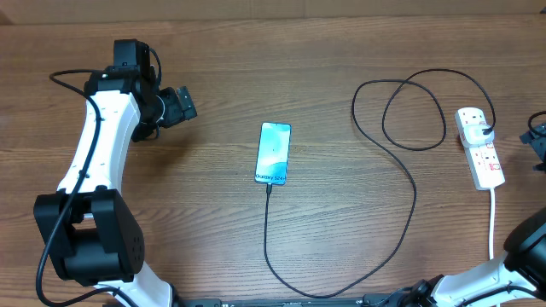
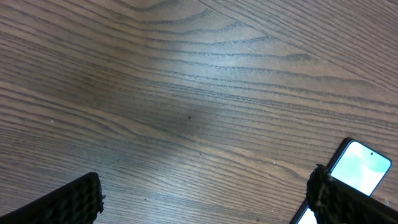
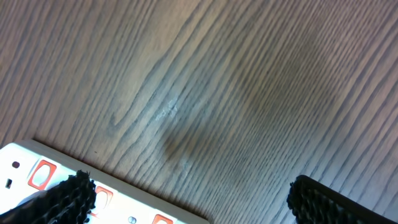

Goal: Plug charger to phone and switch on socket

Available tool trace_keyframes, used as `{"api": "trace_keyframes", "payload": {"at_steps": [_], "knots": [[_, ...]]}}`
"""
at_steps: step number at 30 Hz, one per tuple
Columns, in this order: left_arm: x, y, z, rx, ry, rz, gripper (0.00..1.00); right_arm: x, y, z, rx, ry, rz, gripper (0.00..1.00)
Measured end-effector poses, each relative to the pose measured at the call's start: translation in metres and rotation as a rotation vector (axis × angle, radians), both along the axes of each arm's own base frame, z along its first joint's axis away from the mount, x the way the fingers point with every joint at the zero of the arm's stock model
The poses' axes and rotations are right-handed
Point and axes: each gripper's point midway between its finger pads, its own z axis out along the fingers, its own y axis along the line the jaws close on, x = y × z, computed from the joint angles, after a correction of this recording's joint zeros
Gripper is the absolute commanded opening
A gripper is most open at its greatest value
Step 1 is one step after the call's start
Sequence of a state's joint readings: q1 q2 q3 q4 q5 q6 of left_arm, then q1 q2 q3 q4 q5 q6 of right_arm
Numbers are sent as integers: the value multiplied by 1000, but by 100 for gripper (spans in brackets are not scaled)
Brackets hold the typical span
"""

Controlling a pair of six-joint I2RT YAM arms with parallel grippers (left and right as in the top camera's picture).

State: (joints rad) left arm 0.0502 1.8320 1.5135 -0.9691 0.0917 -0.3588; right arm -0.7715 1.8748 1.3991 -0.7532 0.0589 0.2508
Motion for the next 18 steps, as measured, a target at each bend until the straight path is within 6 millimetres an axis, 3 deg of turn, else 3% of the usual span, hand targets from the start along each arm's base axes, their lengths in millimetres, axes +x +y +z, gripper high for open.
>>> {"api": "trace_keyframes", "payload": {"at_steps": [18], "knots": [[0,0,0,0,0,0,100,2,-2,1,-19,2,36,100]]}}
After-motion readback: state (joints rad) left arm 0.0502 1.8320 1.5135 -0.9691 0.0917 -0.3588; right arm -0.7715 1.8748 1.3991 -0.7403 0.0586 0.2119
